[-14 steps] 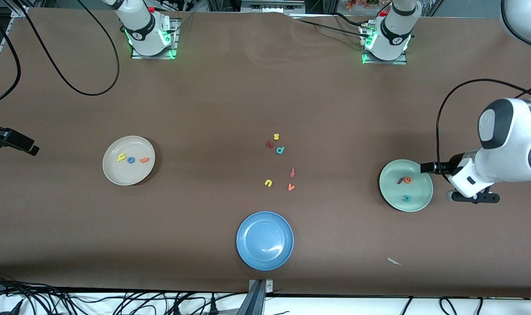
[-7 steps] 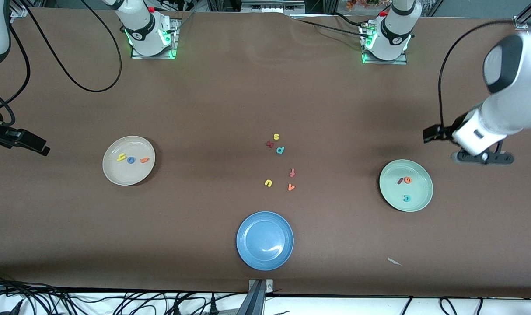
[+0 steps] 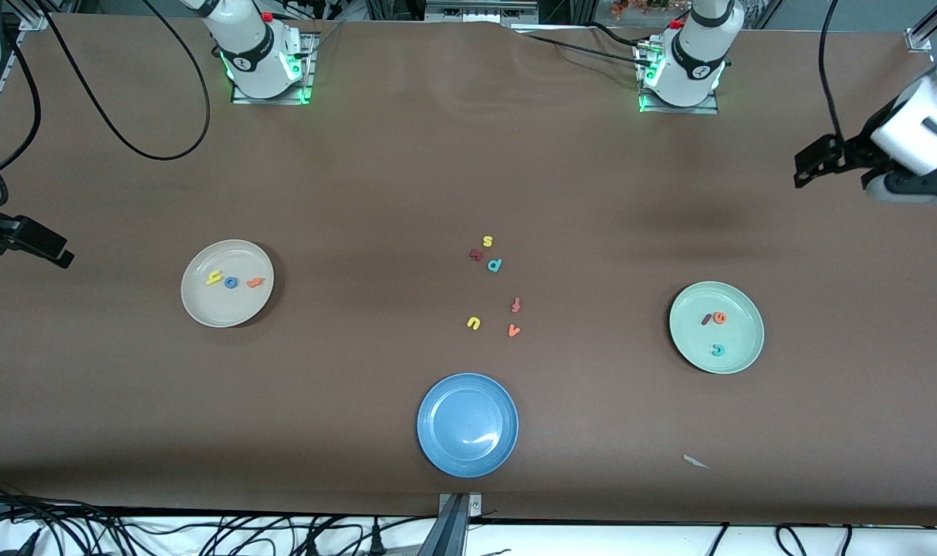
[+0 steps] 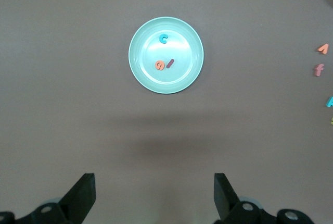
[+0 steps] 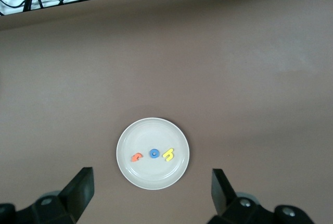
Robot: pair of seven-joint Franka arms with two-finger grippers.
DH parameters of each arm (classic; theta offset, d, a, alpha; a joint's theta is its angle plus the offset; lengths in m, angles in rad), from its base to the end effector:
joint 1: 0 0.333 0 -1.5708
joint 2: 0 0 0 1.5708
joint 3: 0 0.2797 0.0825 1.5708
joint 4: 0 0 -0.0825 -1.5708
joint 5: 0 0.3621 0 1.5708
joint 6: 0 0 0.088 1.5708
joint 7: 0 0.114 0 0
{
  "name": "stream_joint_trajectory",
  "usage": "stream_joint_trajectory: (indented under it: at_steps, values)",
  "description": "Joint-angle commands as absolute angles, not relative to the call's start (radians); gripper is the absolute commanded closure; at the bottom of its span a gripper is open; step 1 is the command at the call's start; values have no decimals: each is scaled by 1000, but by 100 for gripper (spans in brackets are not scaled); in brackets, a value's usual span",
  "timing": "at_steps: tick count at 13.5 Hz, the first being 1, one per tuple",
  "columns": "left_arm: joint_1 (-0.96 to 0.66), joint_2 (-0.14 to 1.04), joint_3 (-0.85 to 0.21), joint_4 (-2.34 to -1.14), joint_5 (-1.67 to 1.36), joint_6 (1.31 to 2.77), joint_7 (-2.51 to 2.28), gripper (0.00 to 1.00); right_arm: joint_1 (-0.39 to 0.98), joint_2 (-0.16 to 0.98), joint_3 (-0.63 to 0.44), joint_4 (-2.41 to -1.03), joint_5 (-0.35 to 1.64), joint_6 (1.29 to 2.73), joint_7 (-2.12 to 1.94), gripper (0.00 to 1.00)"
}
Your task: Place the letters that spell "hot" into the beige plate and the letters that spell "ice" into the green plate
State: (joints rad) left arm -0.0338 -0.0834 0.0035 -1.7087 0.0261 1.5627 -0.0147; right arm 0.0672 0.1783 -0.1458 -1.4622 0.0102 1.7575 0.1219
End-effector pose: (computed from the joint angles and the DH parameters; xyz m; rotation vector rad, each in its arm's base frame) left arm 0.5055 -0.0123 0.5620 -3.1128 0.0253 0.0965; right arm 0.5968 -0.0391 0.5488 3.1079 -0.3087 0.1863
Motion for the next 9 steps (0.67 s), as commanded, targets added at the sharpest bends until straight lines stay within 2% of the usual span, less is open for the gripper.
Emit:
stream_joint_trajectory:
  at_steps: [1, 9]
  values:
    - [-48, -84, 18, -1637, 8, 1484, 0, 0, 58, 140, -141, -1488, -2, 1758, 121, 0]
    - [-28, -54, 15, -1637, -3, 1463, 15, 0, 58, 121, -147, -1488, -3, 1753, 121, 0]
